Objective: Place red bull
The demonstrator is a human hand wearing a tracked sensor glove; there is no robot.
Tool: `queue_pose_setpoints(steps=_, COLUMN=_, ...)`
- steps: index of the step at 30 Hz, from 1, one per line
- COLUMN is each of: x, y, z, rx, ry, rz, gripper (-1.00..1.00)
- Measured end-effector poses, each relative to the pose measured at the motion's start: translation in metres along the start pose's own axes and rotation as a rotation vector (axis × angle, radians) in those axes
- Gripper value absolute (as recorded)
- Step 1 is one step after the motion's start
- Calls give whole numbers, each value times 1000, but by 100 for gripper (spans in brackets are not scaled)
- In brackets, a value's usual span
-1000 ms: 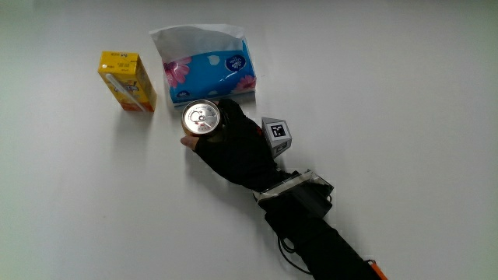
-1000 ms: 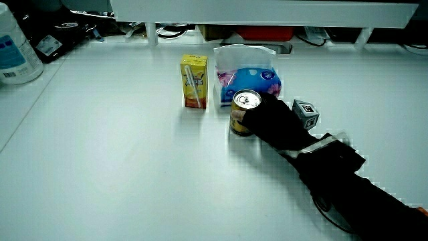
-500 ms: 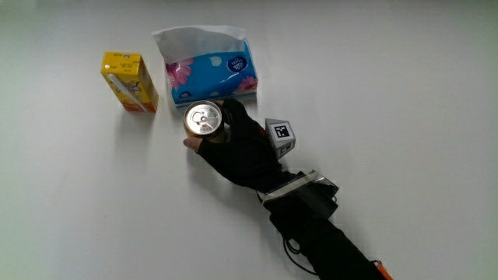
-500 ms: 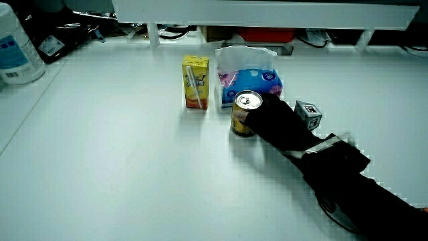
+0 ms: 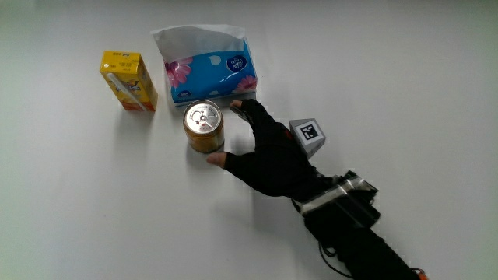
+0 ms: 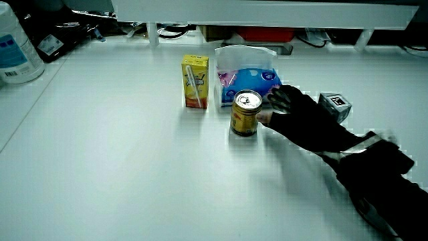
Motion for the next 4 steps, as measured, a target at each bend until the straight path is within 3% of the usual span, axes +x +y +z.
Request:
queue_pose_setpoints(steps=1, x=-7, y=-6, z=2, rx=-30, ry=20, rz=-16, gripper=-100)
queue_pose_setpoints(steps=2, x=-14, y=-14, z=6, rx=-31, ry=18, rz=-84, gripper=-100)
queue_pose_setpoints(steps=3, x=-14, y=-19, z=11, rx=-55, ry=50, rz=-36, gripper=-100)
queue_pose_setpoints(steps=4, x=-17, y=-25, z=17, rx=-57, ry=2, rz=-104, gripper=-100)
